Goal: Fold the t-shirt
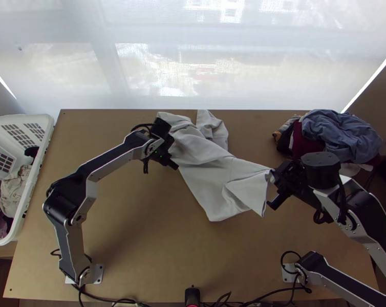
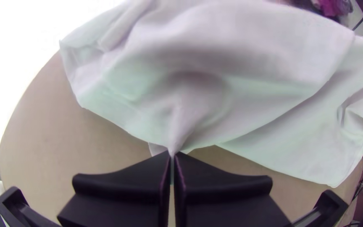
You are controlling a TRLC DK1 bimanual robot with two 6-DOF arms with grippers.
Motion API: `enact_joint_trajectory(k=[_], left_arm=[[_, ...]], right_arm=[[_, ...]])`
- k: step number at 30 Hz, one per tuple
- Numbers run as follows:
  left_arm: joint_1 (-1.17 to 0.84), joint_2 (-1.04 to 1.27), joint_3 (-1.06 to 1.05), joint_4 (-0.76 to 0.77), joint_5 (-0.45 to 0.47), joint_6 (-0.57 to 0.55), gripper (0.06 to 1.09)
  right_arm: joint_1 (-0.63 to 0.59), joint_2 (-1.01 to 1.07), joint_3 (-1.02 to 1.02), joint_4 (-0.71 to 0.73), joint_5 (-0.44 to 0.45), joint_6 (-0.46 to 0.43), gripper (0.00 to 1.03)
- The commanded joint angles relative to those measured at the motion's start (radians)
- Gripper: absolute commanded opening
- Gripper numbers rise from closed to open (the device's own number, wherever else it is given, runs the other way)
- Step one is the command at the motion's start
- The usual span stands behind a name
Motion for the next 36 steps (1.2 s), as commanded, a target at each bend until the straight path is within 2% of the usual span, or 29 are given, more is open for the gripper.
enact_joint_trajectory(k=[1,7,19,26,36], left_arm=[[0.014,-0.127,0.069,-0.071,0.001,-0.017,0.09],[0.051,-0.257,0.174,-0.153,0.001,-0.022,0.09],[0.204,-0.366,0.494,-0.32,0.0,-0.021,0.09],[0.261,-0.413,0.648,-0.412,-0.006,-0.03,0.09],[0.29,-0.584,0.659,-0.456,-0.014,-0.037,0.09]], right_arm=[[-0.023,0.008,0.042,0.007,0.0,-0.007,0.03],[-0.036,0.008,0.073,0.02,0.002,-0.018,0.03],[-0.115,0.015,0.194,0.027,-0.001,-0.061,0.03],[-0.118,0.012,0.26,0.027,-0.011,-0.061,0.02],[-0.105,0.008,0.44,0.035,-0.014,-0.058,0.02]])
